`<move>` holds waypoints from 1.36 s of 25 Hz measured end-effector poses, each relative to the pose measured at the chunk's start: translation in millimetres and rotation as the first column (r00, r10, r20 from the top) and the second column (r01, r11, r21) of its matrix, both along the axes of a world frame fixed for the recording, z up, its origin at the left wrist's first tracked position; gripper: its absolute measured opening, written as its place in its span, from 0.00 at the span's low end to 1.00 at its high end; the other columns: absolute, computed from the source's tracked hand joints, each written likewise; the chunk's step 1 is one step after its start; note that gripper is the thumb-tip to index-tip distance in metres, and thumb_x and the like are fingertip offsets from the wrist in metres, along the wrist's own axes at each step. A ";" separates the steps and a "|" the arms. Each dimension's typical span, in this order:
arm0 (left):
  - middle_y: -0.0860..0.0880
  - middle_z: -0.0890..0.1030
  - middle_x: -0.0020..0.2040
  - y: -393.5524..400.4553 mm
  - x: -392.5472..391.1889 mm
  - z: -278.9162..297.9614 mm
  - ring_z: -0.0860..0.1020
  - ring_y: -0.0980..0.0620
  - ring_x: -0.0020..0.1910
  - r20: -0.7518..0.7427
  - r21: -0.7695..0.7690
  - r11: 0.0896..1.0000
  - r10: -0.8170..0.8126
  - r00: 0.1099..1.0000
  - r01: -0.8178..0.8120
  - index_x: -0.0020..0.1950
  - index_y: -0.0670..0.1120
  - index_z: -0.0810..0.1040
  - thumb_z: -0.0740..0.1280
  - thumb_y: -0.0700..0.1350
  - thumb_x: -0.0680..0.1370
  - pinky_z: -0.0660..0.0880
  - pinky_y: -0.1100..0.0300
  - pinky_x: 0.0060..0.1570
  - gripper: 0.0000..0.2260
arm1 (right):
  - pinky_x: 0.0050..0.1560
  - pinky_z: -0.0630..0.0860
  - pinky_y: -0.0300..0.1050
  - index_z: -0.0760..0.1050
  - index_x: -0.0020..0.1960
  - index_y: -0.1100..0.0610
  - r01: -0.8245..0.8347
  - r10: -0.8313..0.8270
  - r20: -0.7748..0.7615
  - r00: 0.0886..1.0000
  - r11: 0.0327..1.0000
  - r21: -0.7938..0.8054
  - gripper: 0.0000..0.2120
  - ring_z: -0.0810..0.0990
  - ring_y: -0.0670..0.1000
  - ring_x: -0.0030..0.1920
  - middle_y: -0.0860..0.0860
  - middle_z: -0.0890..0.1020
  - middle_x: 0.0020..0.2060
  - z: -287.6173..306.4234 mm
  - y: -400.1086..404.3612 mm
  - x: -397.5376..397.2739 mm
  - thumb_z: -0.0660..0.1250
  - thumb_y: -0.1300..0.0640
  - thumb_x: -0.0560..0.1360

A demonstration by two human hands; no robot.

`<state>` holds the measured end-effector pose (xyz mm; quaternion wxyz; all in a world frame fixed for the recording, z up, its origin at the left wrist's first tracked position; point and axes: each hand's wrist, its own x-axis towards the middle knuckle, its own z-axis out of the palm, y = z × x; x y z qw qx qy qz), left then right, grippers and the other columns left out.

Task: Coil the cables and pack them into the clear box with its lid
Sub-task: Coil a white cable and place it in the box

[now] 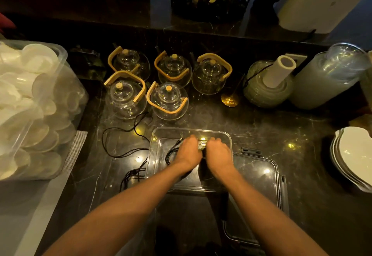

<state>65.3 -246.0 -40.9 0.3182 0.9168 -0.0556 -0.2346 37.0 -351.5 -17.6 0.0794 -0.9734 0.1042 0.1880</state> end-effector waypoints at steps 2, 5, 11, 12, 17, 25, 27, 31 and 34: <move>0.39 0.79 0.58 -2.2 -5.6 -4.3 0.78 0.40 0.58 0.032 -0.020 0.998 0.058 0.998 -0.057 0.58 0.39 0.76 0.68 0.35 0.75 0.74 0.52 0.50 0.12 | 0.56 0.78 0.50 0.74 0.63 0.65 0.001 -0.001 -0.005 1.000 1.000 -0.007 0.12 0.83 0.60 0.58 0.61 0.78 0.61 -2.7 1.1 -1.0 0.60 0.66 0.81; 0.41 0.76 0.59 -6.7 -14.6 -6.9 0.76 0.41 0.58 -0.012 -0.071 0.976 0.204 0.979 -0.204 0.61 0.39 0.73 0.68 0.36 0.76 0.74 0.49 0.54 0.14 | 0.54 0.79 0.48 0.70 0.66 0.66 0.014 -0.014 0.003 1.000 1.000 -0.025 0.13 0.83 0.59 0.57 0.61 0.76 0.63 -4.0 2.8 -5.5 0.59 0.67 0.82; 0.46 0.83 0.46 -3.6 -16.1 -5.5 0.80 0.47 0.45 -0.047 -0.095 0.961 0.256 0.965 -0.260 0.51 0.43 0.80 0.66 0.39 0.78 0.77 0.51 0.44 0.04 | 0.50 0.81 0.47 0.68 0.66 0.67 -0.015 0.016 0.035 0.999 0.999 -0.042 0.14 0.85 0.59 0.55 0.63 0.79 0.61 5.5 8.6 -24.2 0.59 0.68 0.81; 0.46 0.82 0.40 -3.1 -16.4 -3.7 0.80 0.46 0.41 -0.040 -0.082 0.977 0.196 0.980 -0.198 0.44 0.44 0.79 0.65 0.38 0.77 0.78 0.49 0.42 0.05 | 0.51 0.80 0.48 0.69 0.66 0.66 -0.023 0.024 0.027 0.999 0.999 -0.025 0.14 0.85 0.59 0.55 0.62 0.80 0.60 12.2 8.8 -27.9 0.60 0.68 0.81; 0.46 0.74 0.29 1.0 -7.8 -0.8 0.74 0.45 0.34 -0.053 -0.053 0.999 -0.013 0.999 0.010 0.29 0.44 0.71 0.61 0.35 0.75 0.70 0.52 0.33 0.14 | 0.51 0.77 0.50 0.72 0.67 0.61 -0.109 0.104 0.081 0.991 0.992 0.057 0.17 0.82 0.59 0.57 0.57 0.79 0.60 42.9 11.3 -59.1 0.62 0.66 0.78; 0.46 0.85 0.44 43.0 0.5 32.5 0.83 0.54 0.37 -0.106 -0.363 0.922 0.099 0.989 -0.131 0.60 0.45 0.80 0.65 0.38 0.81 0.82 0.57 0.39 0.09 | 0.47 0.75 0.48 0.75 0.61 0.57 -0.231 0.189 0.205 0.960 0.952 0.202 0.12 0.81 0.56 0.53 0.53 0.81 0.54 44.1 19.5 -95.5 0.60 0.62 0.79; 0.44 0.86 0.45 69.2 0.1 41.0 0.84 0.52 0.38 -0.071 -0.365 0.915 0.159 0.985 -0.174 0.59 0.43 0.80 0.67 0.39 0.80 0.79 0.62 0.35 0.08 | 0.48 0.77 0.50 0.77 0.60 0.57 -0.194 0.138 0.242 0.960 0.954 0.227 0.12 0.81 0.55 0.53 0.52 0.81 0.53 44.2 24.3 -93.5 0.60 0.62 0.79; 0.42 0.86 0.45 126.0 -11.9 54.9 0.84 0.50 0.38 -0.028 -0.372 0.880 0.307 0.951 -0.295 0.58 0.43 0.81 0.68 0.38 0.80 0.77 0.61 0.36 0.08 | 0.47 0.77 0.50 0.78 0.53 0.55 -0.208 0.110 0.315 0.943 0.932 0.297 0.08 0.80 0.53 0.50 0.51 0.81 0.48 48.7 41.1 -80.1 0.60 0.60 0.80; 0.45 0.84 0.43 169.4 -32.1 59.5 0.82 0.51 0.38 -0.020 -0.375 0.836 0.424 0.905 -0.400 0.57 0.42 0.81 0.68 0.37 0.80 0.76 0.69 0.34 0.08 | 0.49 0.79 0.54 0.80 0.54 0.56 -0.278 0.143 0.349 0.926 0.885 0.374 0.08 0.82 0.53 0.49 0.52 0.83 0.48 61.9 68.8 -67.2 0.63 0.58 0.80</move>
